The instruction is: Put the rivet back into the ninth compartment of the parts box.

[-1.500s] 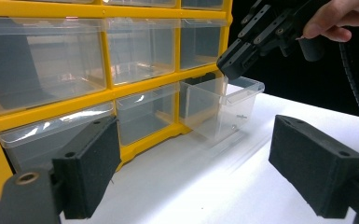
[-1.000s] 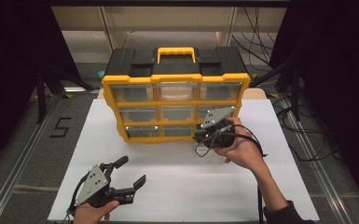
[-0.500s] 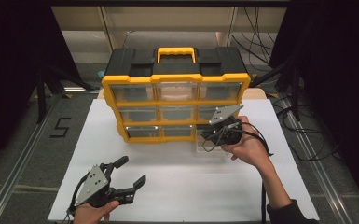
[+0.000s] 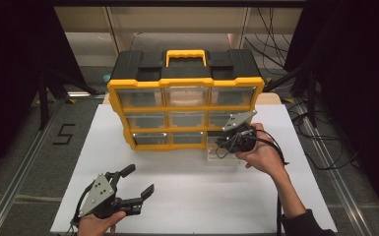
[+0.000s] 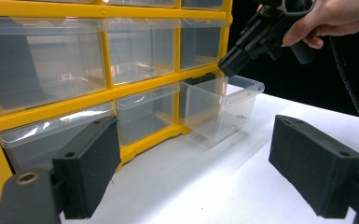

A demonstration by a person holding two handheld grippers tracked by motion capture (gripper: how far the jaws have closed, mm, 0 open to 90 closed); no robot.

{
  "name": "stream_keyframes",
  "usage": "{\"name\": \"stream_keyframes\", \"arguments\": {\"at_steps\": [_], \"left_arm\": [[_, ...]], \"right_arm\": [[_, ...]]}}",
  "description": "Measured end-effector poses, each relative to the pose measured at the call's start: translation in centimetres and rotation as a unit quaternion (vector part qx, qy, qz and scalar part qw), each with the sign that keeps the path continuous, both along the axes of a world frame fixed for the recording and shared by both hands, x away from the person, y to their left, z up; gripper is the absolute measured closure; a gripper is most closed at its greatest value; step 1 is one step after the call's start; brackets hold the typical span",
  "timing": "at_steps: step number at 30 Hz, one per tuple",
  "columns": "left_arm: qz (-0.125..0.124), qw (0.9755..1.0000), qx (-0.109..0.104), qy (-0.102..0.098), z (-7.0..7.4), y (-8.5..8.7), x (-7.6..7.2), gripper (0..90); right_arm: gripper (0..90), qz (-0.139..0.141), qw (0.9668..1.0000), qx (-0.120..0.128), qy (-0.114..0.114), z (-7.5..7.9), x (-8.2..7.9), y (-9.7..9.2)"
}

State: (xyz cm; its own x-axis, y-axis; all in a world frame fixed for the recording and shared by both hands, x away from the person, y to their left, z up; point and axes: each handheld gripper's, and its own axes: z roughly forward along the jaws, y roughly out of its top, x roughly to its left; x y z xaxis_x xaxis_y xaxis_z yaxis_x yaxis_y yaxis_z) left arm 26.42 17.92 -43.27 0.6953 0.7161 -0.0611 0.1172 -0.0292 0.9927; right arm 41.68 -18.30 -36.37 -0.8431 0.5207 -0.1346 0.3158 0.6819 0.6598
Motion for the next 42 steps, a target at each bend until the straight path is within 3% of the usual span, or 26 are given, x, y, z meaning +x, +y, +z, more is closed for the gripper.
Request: {"name": "stream_keyframes", "arguments": {"at_steps": [1,6,9,10,16,22,23,25,35,42], "left_arm": [[0.000,1.0000,0.000,0.000,0.0,0.0,0.0,16.2],[0.001,1.0000,0.001,0.001,0.0,0.0,0.0,16.2],[0.000,1.0000,-0.002,-0.002,0.0,0.0,0.0,16.2],[0.001,1.0000,0.002,0.001,0.0,0.0,0.0,16.2],[0.000,1.0000,0.000,0.000,0.0,0.0,0.0,16.2],[0.001,1.0000,0.001,0.001,0.0,0.0,0.0,16.1],[0.001,1.0000,0.001,0.002,0.0,0.0,0.0,16.1],[-0.001,1.0000,0.002,0.001,0.0,0.0,0.0,16.2],[0.000,1.0000,0.001,0.001,0.0,0.0,0.0,16.1],[0.000,1.0000,0.000,0.001,0.0,0.0,0.0,16.2]], "right_arm": [[82.7,-0.005,0.9999,-0.004,0.012,0.0,0.0,0.0],[80.2,-0.009,0.9999,-0.003,0.014,-0.5,0.1,0.2],[71.6,-0.010,0.9997,-0.003,0.024,-0.6,0.1,0.3],[70.6,-0.010,0.9999,-0.001,0.014,-0.6,0.1,0.3],[54.8,-0.009,0.9999,0.005,0.012,-0.2,-0.1,0.4],[42.0,-0.017,0.9991,0.038,-0.004,0.4,-0.6,0.7],[41.5,-0.015,0.9990,0.041,0.002,0.6,-0.7,0.7],[41.6,-0.018,0.9983,0.052,-0.019,0.8,-1.0,0.8],[36.7,-0.012,0.9955,0.090,-0.028,1.4,-2.7,0.8],[33.9,-0.013,0.9907,0.131,-0.034,1.3,-3.8,0.5]]}}
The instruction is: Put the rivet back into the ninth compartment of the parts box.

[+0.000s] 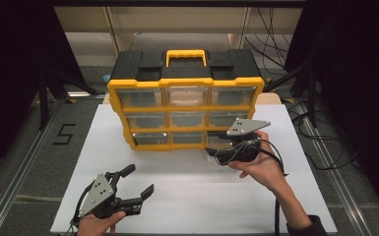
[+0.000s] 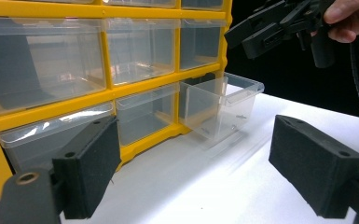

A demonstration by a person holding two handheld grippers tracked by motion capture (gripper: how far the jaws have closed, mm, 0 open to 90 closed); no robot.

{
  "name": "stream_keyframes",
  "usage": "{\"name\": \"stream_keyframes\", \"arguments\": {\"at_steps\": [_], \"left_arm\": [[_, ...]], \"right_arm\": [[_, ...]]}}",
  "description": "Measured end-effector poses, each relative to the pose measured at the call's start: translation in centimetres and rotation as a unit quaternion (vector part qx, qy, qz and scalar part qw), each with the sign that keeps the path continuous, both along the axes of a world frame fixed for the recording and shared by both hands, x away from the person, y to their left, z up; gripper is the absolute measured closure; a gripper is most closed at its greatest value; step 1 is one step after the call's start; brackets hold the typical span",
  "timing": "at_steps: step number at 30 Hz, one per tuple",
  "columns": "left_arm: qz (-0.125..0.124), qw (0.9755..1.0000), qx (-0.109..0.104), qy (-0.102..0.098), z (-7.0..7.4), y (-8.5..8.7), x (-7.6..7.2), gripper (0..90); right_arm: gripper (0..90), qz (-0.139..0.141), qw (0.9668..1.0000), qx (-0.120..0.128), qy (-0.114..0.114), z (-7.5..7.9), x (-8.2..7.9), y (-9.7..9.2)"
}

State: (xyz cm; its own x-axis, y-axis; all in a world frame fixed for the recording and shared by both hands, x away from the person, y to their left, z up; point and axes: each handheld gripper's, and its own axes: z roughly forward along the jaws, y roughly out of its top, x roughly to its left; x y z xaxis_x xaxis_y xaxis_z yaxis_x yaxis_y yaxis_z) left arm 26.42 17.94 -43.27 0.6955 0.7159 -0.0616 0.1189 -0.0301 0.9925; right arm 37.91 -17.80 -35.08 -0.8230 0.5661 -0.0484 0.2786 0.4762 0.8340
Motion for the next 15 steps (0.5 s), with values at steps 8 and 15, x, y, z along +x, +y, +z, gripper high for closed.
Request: {"name": "stream_keyframes", "arguments": {"at_steps": [8,15], "left_arm": [[0.000,1.0000,0.001,0.001,0.0,0.0,0.0,16.1],[-0.001,1.0000,0.000,0.001,0.0,0.0,0.0,16.1]], "right_arm": [[30.3,-0.009,0.9994,0.034,-0.003,-1.0,-1.2,0.1],[27.6,-0.018,0.9980,0.060,-0.006,-2.2,-2.3,-0.3]]}}
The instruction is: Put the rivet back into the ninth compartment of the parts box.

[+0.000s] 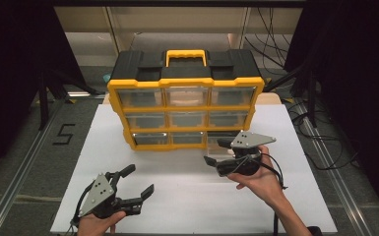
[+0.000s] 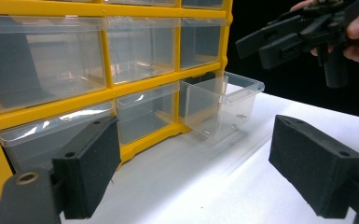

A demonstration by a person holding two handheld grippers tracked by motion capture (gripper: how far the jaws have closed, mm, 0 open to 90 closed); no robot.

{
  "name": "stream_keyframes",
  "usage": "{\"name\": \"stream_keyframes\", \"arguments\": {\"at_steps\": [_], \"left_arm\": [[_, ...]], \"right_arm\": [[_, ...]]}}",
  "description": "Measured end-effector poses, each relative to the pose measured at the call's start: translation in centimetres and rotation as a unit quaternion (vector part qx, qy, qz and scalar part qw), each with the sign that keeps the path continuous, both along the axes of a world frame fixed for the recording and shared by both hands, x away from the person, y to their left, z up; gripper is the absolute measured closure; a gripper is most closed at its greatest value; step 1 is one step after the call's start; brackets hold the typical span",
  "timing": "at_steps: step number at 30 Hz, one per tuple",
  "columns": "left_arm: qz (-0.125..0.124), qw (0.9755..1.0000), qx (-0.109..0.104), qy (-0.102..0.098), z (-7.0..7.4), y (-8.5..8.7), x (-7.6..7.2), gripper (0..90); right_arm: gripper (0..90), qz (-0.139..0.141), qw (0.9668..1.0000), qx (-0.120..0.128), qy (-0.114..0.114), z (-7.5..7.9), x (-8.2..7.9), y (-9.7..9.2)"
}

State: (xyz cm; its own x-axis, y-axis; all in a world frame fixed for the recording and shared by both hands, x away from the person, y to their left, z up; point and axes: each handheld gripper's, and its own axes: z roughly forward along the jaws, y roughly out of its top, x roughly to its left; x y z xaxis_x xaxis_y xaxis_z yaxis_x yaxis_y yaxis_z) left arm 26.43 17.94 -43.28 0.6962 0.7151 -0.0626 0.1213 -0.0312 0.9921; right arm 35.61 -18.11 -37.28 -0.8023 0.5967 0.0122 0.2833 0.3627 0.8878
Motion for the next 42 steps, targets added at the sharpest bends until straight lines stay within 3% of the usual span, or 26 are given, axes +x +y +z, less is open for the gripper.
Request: {"name": "stream_keyframes", "arguments": {"at_steps": [2,10,18,22,27,31,37,42], "left_arm": [[0.000,1.0000,0.001,0.000,0.0,0.0,0.0,16.1],[-0.001,1.0000,0.003,0.001,0.0,0.0,0.0,16.1],[-0.001,1.0000,0.004,0.001,0.0,0.0,0.0,16.1],[-0.002,1.0000,0.003,0.002,0.0,0.0,0.0,16.1],[-0.002,1.0000,0.003,0.002,0.0,0.0,0.0,16.1],[-0.002,1.0000,0.002,0.002,0.0,-0.1,-0.1,16.1],[-0.002,1.0000,0.002,0.002,0.0,-0.1,0.0,16.1],[-0.002,1.0000,0.002,0.003,0.0,-0.1,0.0,16.1]], "right_arm": [[24.1,-0.002,1.0000,0.003,0.008,-0.4,-0.3,0.0],[22.5,-0.014,0.9992,0.036,-0.013,-1.4,-1.5,-0.6],[21.4,-0.025,0.9983,0.051,-0.013,-2.0,-3.0,-1.3],[21.3,-0.031,0.9970,0.065,-0.026,-2.4,-3.4,-1.6],[21.9,-0.030,0.9977,0.057,-0.022,-2.7,-3.8,-2.0],[21.4,-0.034,0.9968,0.070,-0.017,-3.1,-4.1,-2.4],[20.3,-0.040,0.9974,0.057,-0.018,-3.5,-4.6,-3.0],[19.5,-0.037,0.9961,0.077,-0.021,-3.6,-5.0,-3.0]]}}
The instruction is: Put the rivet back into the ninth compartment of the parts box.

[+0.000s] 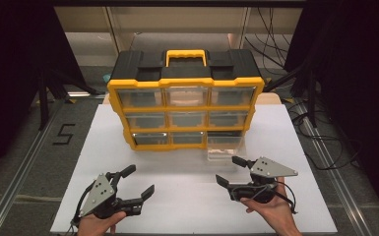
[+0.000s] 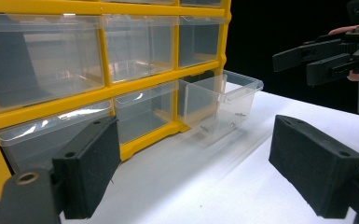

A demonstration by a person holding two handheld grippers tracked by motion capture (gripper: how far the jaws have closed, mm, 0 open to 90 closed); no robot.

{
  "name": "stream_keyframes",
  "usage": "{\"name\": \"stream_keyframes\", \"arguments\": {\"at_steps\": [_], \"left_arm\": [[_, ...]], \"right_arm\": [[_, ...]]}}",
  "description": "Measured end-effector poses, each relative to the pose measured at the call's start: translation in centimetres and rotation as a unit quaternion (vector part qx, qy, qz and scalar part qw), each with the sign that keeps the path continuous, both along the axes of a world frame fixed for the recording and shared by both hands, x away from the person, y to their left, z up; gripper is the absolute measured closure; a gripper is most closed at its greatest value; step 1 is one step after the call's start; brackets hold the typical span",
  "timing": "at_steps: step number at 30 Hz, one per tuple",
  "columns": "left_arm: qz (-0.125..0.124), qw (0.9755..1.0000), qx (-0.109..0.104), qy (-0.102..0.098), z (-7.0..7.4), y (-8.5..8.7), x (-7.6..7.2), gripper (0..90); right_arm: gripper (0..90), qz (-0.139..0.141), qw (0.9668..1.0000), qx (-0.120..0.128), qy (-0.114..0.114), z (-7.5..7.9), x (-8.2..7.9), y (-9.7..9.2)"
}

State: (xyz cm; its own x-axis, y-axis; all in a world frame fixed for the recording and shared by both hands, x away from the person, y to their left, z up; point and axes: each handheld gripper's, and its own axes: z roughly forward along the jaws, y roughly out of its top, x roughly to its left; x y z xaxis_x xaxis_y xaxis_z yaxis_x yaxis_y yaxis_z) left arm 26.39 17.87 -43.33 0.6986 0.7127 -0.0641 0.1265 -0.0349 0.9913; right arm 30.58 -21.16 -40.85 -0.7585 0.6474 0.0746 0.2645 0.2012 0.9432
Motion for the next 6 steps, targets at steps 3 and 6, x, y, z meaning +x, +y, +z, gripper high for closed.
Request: {"name": "stream_keyframes", "arguments": {"at_steps": [3,6], "left_arm": [[0.000,1.0000,0.000,0.000,0.01,0.00,0.00,16.1],[0.000,1.0000,0.000,0.000,0.00,-0.02,0.01,16.1]], "right_arm": [[19.3,0.000,1.0000,0.000,0.001,-0.04,-0.08,-0.08],[19.2,-0.001,1.0000,-0.005,0.003,-0.07,-0.12,-0.16]]}}
